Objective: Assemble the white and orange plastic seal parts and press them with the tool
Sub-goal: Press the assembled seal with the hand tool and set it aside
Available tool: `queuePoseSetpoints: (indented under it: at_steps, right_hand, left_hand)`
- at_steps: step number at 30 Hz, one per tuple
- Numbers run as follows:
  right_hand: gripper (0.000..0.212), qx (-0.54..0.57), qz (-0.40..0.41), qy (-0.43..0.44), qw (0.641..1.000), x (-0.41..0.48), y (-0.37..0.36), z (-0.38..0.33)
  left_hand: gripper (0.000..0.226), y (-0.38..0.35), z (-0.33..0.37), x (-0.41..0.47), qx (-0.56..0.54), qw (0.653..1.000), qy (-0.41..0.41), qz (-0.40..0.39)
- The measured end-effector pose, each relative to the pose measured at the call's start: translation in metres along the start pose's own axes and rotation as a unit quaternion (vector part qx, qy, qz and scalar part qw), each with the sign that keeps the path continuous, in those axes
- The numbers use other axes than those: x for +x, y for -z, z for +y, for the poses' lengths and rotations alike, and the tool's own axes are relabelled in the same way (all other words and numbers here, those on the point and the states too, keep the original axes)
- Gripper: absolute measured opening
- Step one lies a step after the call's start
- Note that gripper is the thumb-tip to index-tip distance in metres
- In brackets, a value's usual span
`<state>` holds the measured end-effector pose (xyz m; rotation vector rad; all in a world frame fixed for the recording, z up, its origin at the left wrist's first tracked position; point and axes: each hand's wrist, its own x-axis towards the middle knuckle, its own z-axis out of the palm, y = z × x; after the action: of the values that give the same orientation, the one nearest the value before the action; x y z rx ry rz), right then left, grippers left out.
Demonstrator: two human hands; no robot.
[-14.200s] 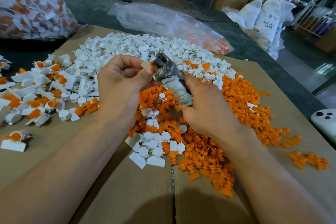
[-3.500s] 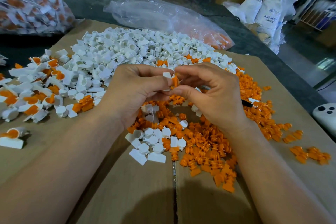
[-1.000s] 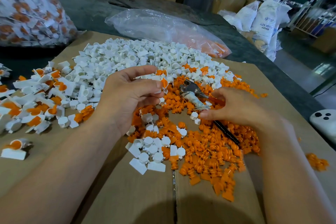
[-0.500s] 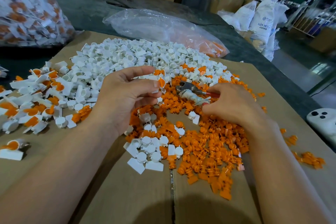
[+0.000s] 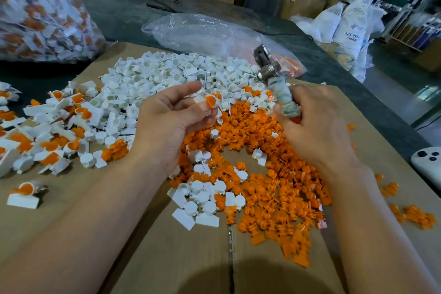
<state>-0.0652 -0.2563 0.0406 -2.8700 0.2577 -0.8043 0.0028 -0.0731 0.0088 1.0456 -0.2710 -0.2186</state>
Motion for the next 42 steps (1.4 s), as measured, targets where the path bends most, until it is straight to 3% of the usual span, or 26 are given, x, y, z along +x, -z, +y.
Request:
queuePoseSetpoints:
  at_steps: [5,12,18,35,42]
  right_hand:
    - [0.017,0.01,-0.04,0.022,0.999,-0.006,-0.009,-0.012]
    - [0.04,0.026,-0.114,0.05,0.992,-0.01,-0.018,-0.021]
    - [0.045,0.033,-0.124,0.061,0.99,-0.012,-0.02,-0.026]
    - [0.023,-0.021,-0.088,0.103,0.991,-0.013,-0.018,-0.028]
    - [0.017,0.046,-0.134,0.096,0.985,-0.015,-0.019,-0.03]
  left_hand:
    - [0.04,-0.002,0.0,-0.001,0.001,0.999,-0.049,0.011]
    - [0.037,-0.006,0.0,-0.001,-0.002,0.997,-0.077,0.028]
    - [0.031,-0.007,0.0,-0.001,-0.003,0.994,-0.097,0.043]
    - [0.031,-0.008,-0.002,-0.002,0.038,0.992,-0.1,0.068]
    - [0.031,-0.008,-0.001,-0.004,0.037,0.992,-0.098,0.065]
